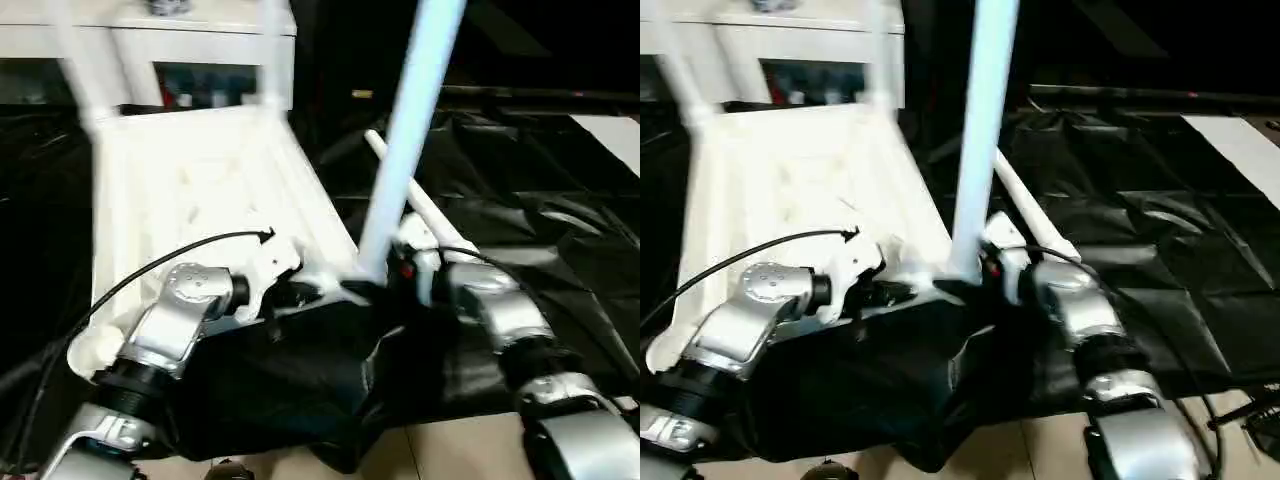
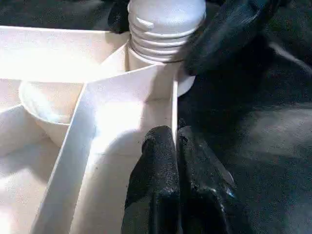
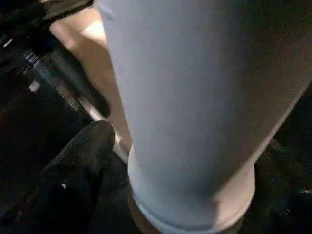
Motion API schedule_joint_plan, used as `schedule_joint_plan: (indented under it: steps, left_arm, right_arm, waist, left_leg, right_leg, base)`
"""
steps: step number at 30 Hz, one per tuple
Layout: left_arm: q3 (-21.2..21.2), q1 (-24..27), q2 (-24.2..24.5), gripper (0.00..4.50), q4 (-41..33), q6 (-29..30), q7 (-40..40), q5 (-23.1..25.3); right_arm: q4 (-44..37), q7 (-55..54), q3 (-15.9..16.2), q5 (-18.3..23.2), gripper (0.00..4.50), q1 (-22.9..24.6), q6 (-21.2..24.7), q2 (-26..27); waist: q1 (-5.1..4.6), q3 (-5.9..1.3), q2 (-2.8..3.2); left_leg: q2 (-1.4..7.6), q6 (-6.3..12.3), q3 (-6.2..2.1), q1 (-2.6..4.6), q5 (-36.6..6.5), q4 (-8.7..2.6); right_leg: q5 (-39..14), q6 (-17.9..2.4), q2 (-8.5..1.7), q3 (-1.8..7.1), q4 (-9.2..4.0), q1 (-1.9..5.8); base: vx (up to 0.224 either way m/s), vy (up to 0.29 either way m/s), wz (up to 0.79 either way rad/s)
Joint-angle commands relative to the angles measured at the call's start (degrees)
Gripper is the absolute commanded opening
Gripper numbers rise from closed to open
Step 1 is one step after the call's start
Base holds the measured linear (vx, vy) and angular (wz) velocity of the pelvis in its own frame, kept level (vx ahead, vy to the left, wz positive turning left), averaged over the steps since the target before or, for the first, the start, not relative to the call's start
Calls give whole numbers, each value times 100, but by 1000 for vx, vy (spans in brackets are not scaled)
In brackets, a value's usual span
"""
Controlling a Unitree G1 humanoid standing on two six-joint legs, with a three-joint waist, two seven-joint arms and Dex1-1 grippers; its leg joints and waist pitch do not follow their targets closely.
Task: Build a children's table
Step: Rotate leg to tighten
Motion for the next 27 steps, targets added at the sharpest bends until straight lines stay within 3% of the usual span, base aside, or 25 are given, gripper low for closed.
schedule_joint_plan:
  steps: [1, 11, 17, 19, 23, 27]
  left_arm:
    - [-174, -149, -67, 0, -191, -305, -409, -348]
    - [-209, -171, 86, 0, -7, -455, -635, -335]
    - [-153, -167, -36, 0, -62, -440, -478, -383]
    - [-82, -220, -220, 0, 5, -412, -64, -293]
    - [18, -331, -570, 0, 141, -384, 715, -76]
    - [56, -414, -911, 0, 168, -68, 1328, 68]
  right_arm:
    - [-439, 708, 325, 200, 374, 72, 205, 24]
    - [-706, 893, 397, 237, 295, 193, 467, -2]
    - [-760, 643, 321, 269, 276, 293, 543, 123]
    - [-449, 1, 184, 138, 275, 193, 425, 319]
    - [402, -1771, -120, -170, 274, -140, 433, 750]
    - [825, -2784, -300, -176, 274, -310, 560, 1191]
  waist:
    - [-18, -380, 1]
    - [-11, -387, 7]
    - [-9, -389, 0]
    - [-26, -379, -1]
    - [-130, -361, -13]
    - [-176, -359, -10]
  left_leg:
    - [89, 310, -35, 101, -906, -304]
    - [91, 227, -41, 100, -913, -309]
    - [90, 222, -39, 99, -893, -309]
    - [91, 182, -40, 97, -947, -317]
    - [79, -100, -69, 97, -1213, -356]
    - [80, -93, -75, 104, -1303, -361]
  right_leg:
    - [-291, -1236, -259, 261, -436, 282]
    - [-302, -1262, -273, 260, -429, 276]
    - [-275, -1258, -277, 259, -424, 275]
    - [-377, -1240, -284, 266, -436, 263]
    - [-1155, -1072, -305, 263, -502, 254]
    - [-1359, -939, -308, 270, -547, 235]
  base:
    - [0, 0, 0]
    - [0, 0, 0]
    - [0, 0, 0]
    - [0, 0, 0]
    - [0, 0, 0]
    - [0, 0, 0]
